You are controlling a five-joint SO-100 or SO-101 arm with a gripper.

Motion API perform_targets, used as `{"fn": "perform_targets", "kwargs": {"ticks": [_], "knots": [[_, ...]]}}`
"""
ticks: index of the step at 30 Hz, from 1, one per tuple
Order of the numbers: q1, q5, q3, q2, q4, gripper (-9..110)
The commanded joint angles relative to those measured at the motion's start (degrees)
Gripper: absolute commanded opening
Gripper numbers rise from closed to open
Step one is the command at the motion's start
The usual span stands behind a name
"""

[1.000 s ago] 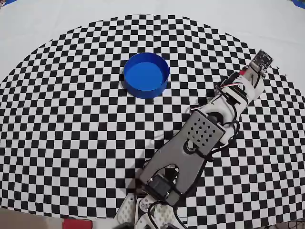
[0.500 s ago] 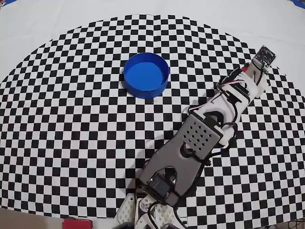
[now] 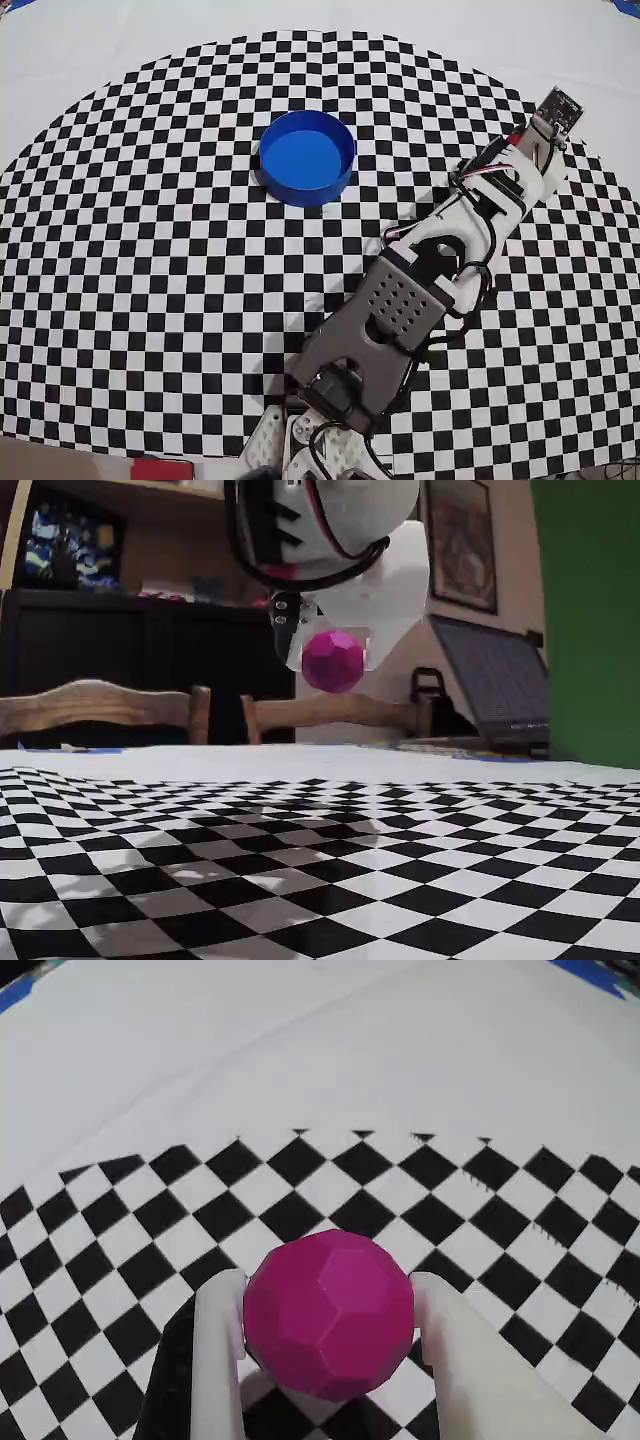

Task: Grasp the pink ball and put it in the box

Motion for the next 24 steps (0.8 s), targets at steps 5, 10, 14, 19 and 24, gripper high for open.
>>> {"fn": "perform_targets", "kwargs": {"ticks": [5,10,14,19,24], "knots": [[1.2,-0.4,3.8,9.9,-0.4,0],[1.4,-0.4,6.8,13.7,-0.4,0],[1.7,-0.4,9.8,17.0,-0.4,0],[1.9,-0.4,13.6,21.3,-0.6,0],[2.5,-0.4,16.3,24.6,-0.4,0]]}}
